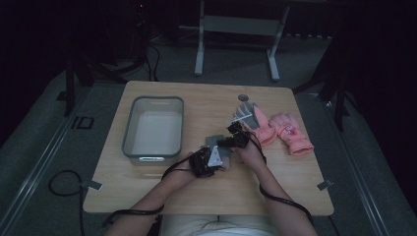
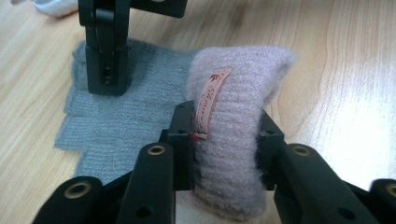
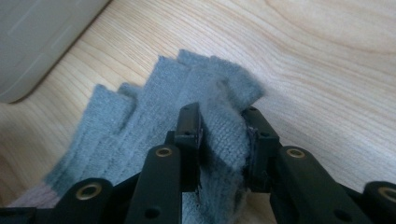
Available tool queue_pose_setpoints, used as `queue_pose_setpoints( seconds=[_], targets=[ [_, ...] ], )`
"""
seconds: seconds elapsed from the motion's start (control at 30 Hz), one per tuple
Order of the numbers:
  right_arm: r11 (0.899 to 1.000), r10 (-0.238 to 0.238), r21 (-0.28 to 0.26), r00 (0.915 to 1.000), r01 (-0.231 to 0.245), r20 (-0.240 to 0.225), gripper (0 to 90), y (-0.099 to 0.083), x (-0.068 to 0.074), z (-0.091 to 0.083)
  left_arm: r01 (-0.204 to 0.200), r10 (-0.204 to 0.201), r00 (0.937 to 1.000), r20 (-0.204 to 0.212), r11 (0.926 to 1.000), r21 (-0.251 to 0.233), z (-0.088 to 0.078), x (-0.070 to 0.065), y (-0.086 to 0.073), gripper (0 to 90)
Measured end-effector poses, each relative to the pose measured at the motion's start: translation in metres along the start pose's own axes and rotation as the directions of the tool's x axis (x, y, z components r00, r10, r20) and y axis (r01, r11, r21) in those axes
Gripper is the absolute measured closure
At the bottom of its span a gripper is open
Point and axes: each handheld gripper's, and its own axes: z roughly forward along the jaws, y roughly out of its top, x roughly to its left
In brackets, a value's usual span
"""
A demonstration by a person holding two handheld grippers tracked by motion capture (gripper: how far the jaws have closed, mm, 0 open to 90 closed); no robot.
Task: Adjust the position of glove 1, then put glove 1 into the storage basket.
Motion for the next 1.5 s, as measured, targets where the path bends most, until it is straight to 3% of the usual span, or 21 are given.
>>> queue_pose_setpoints(
  seconds=[0.13, 0.3, 0.57, 0.77, 1.03, 1.13, 1.5],
  targets=[
    [0.999, -0.027, -0.021, 0.9995, 0.027, -0.013, 72.5, 0.002, 0.003, -0.011, 0.013, -0.013, 0.9997, 0.022, 0.9999, 0.007, -0.009, 0.002, 0.008, 70.4],
    [0.995, -0.037, -0.094, 0.9976, 0.032, -0.058, 72.5, 0.007, 0.006, -0.033, 0.032, -0.031, 0.9991, 0.030, 0.9993, -0.018, -0.029, 0.008, 0.019, 70.4],
    [0.987, -0.071, -0.152, 0.9950, 0.060, -0.069, 72.7, 0.024, 0.020, -0.065, 0.002, -0.001, 0.9996, 0.027, 0.9989, -0.048, -0.062, 0.018, 0.033, 70.5],
    [0.978, -0.089, -0.198, 0.9907, 0.067, -0.103, 72.8, 0.041, 0.032, -0.077, 0.013, -0.011, 0.9994, 0.033, 0.9978, -0.064, -0.086, 0.033, 0.033, 70.8],
    [0.968, -0.133, -0.228, 0.9861, 0.107, -0.100, 72.9, 0.070, 0.056, -0.079, -0.009, 0.008, 0.9997, -0.025, 0.9991, -0.042, -0.115, 0.046, 0.029, 70.8],
    [0.964, -0.154, -0.231, 0.9834, 0.129, -0.095, 72.8, 0.082, 0.067, -0.077, 0.000, -0.001, 0.9991, -0.041, 0.9995, -0.031, -0.124, 0.050, 0.025, 70.8],
    [0.959, -0.209, -0.219, 0.9699, 0.179, -0.125, 72.8, 0.119, 0.106, -0.047, 0.038, -0.036, 0.9945, -0.099, 0.9992, 0.011, -0.150, 0.065, -0.008, 71.1]
  ],
)
